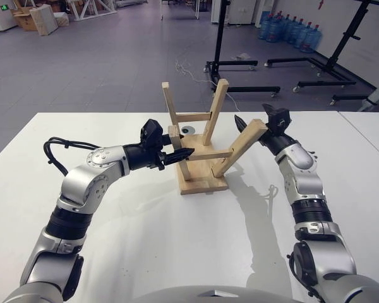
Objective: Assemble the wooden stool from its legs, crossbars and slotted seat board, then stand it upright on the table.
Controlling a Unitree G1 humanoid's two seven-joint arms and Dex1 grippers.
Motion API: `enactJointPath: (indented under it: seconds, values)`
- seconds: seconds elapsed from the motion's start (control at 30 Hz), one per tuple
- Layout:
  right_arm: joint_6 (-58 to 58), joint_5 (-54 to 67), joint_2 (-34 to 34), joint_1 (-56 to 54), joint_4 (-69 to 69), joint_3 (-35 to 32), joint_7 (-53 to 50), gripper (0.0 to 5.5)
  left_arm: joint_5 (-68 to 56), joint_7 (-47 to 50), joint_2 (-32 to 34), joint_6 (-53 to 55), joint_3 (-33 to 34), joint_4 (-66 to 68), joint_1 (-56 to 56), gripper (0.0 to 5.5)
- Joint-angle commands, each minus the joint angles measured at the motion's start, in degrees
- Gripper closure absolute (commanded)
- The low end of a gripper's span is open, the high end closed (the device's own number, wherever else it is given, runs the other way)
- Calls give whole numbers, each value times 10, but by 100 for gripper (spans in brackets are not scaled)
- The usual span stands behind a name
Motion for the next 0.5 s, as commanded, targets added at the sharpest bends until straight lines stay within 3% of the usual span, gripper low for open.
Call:
enactJointPath:
  seconds: [0.03, 0.17, 0.3, 0.5]
  values:
    - [11, -14, 2, 22, -19, -19, -54, 32, 8, -11, -6, 1, -9, -15, -5, 249]
    - [46, 23, -36, 64, -35, -75, -61, 32, 16, -13, -5, 1, -9, -19, -1, 249]
    - [157, 136, -50, 107, -129, -121, -12, 32, 22, -18, -2, 0, -9, -25, 5, 249]
    - [347, 300, 14, 136, -308, -63, 3, 32, 29, -13, -7, 1, -7, -33, 7, 249]
